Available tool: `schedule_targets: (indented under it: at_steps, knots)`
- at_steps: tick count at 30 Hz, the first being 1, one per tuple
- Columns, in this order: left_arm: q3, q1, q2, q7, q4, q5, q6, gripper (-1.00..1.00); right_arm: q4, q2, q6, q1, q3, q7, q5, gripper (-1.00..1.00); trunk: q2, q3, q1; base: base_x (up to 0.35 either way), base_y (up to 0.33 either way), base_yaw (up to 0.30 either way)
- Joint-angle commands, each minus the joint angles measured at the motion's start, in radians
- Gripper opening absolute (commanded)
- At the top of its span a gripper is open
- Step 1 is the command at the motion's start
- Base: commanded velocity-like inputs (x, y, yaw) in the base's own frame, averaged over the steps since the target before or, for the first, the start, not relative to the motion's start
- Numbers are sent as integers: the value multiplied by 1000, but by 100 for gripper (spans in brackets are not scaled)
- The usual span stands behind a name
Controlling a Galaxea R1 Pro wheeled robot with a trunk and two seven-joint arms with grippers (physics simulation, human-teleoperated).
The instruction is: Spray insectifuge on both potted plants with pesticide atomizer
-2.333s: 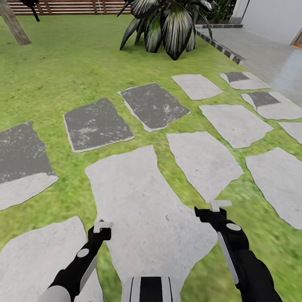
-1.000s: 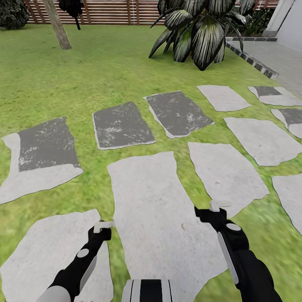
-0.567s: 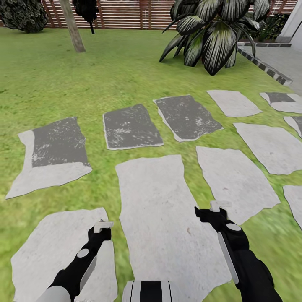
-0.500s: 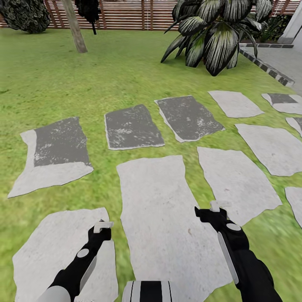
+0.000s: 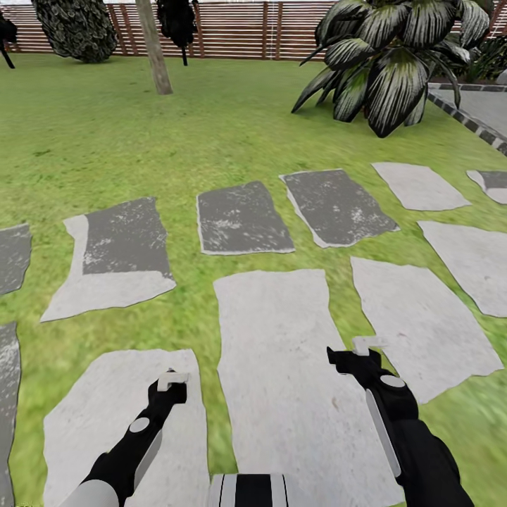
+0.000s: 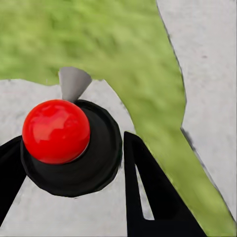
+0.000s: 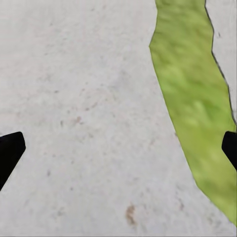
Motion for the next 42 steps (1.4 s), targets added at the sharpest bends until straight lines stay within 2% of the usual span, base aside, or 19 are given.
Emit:
schedule_targets:
  at_steps: [1, 18, 27, 42]
  knots:
    - [1, -1, 0, -1, 1, 1, -3, -100, -2, 0, 6, 0, 1, 0, 4, 100, 0, 1, 0, 64, 245, 176]
    - [1, -1, -1, -1, 1, 1, -3, -100, -1, 0, 6, 0, 3, 1, 4, 100, 0, 23, 0, 5, 299, 200]
    - [1, -1, -1, -1, 1, 1, -3, -100, -1, 0, 6, 0, 0, 0, 4, 100, 0, 25, 0, 0, 308, 57]
    - [1, -1, -1, 0, 1, 1, -3, -100, -1, 0, 6, 0, 0, 0, 4, 100, 0, 25, 0, 0, 251, 254]
